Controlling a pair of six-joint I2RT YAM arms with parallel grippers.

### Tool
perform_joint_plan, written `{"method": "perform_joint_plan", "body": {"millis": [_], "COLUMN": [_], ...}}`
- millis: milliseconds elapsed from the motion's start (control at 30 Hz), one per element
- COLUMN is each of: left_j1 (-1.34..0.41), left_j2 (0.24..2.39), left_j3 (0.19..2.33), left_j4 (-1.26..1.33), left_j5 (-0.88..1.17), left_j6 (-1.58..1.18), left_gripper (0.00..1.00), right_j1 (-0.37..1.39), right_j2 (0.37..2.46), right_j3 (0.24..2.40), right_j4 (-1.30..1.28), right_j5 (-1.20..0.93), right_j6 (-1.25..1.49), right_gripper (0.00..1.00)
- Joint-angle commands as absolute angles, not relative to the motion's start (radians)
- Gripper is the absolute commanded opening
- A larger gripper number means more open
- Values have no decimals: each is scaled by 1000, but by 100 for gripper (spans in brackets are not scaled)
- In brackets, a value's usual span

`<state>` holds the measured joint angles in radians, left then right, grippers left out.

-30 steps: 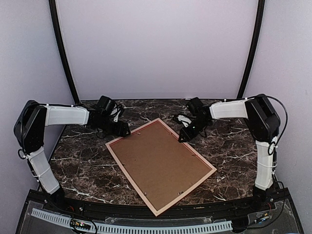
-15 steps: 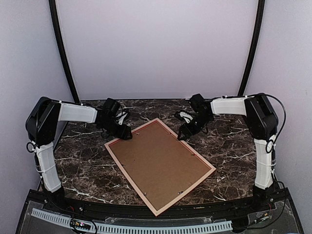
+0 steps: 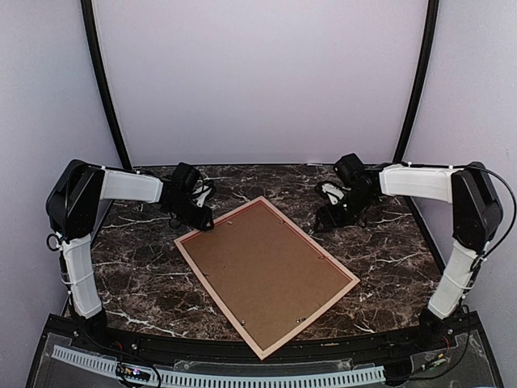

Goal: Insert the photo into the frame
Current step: Rotate the photo frame at the center of the board.

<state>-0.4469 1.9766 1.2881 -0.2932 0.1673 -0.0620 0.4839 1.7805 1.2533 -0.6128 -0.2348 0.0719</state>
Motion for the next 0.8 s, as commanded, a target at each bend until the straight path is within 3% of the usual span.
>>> {"method": "perform_joint_plan", "body": {"millis": [0, 367, 767], "left_j1": [-449, -439, -436], "left_j2": [1978, 1912, 1711], "left_j3": [1279, 1171, 884], "left_j4": [-334, -311, -180], "left_j5": [164, 80, 112], "left_j6": [-77, -188, -406], "left_gripper": [26, 13, 13], "right_j1": [479, 447, 450], "right_j2": [1710, 1556, 1413], "right_j3": [1200, 1080, 884], "right_j4": [-615, -580, -432], "right_j5": [-121, -26, -93], "right_j6": [141, 264, 454], "right_gripper": [71, 98, 95]}}
